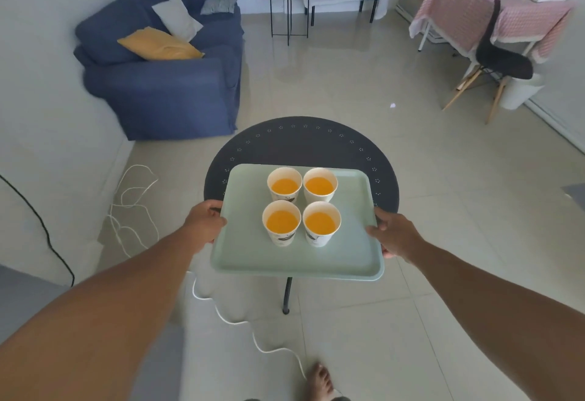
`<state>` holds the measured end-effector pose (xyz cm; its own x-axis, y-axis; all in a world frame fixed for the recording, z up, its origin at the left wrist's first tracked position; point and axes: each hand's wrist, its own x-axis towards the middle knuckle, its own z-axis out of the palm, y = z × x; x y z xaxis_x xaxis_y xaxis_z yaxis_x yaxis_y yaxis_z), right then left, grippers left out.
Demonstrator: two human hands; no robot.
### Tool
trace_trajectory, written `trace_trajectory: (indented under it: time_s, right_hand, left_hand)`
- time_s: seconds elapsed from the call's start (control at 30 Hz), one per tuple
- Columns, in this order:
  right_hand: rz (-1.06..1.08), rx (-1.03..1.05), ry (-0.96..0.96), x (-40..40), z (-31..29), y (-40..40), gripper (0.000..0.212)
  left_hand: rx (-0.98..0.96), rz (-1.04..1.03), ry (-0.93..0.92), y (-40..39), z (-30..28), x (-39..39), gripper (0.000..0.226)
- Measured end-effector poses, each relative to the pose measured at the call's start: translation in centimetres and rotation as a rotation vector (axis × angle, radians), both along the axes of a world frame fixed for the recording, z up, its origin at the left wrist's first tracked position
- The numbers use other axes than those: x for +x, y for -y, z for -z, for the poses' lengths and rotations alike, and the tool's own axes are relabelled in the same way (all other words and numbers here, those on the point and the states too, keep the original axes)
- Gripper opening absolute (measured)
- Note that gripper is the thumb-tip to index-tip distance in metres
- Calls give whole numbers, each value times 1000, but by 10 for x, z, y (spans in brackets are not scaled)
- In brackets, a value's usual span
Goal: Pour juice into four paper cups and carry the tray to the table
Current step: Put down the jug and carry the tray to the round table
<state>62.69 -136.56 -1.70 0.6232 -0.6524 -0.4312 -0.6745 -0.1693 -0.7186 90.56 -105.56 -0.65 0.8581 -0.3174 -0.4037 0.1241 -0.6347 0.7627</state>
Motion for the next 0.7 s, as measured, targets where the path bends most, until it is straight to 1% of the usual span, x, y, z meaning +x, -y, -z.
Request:
trace_trajectory:
  time_s: [0.13,0.27,0.5,0.7]
  right_hand:
    - [-25,-12,-17,28,7,31,50]
    - [-26,-24,-28,53,17,56,50]
    - [-13,-43,-70,96,34,83,52]
    - [25,-67,-136,131,45,99,54]
  left_hand:
    - [14,-9,-11,27,8,25,41]
    - [25,0,-17,50,18,52,39]
    - [39,34,-62,89,38,106,36]
    - [55,90,-86,119,55,153,38]
